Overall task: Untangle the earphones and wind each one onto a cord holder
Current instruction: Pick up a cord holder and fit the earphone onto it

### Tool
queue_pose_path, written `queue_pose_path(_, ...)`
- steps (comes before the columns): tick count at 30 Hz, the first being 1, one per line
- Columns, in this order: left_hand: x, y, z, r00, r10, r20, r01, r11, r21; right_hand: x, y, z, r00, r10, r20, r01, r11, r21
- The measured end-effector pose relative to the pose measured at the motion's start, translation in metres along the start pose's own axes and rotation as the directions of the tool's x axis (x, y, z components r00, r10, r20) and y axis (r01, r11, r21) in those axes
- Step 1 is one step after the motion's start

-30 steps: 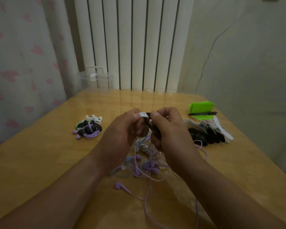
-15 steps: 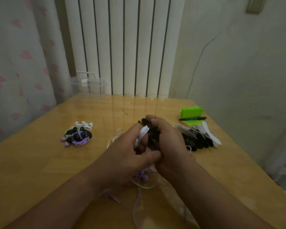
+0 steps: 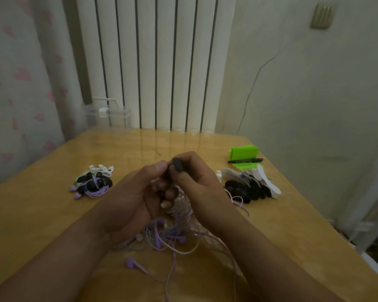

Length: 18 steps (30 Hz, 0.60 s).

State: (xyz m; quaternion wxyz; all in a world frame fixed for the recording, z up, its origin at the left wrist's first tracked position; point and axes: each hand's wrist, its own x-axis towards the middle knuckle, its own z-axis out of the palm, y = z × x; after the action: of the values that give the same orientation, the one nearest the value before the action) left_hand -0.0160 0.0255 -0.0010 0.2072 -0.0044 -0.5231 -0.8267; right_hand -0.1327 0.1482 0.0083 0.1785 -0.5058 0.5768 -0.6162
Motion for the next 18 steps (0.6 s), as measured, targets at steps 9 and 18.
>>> queue_pose_path(9, -0.001, 0.003, 0.0, 0.99, -0.1, 0.099, 0.099, 0.995, 0.011, 0.006, 0.001, -0.015, 0.997, -0.055, 0.057, 0.056, 0.998, -0.02)
queue_pose_path(18, 0.001, -0.003, 0.007, 0.993, -0.108, 0.037, 0.108, 0.994, 0.016, 0.007, -0.001, -0.022, 0.992, -0.01, 0.125, 0.021, 0.996, -0.089)
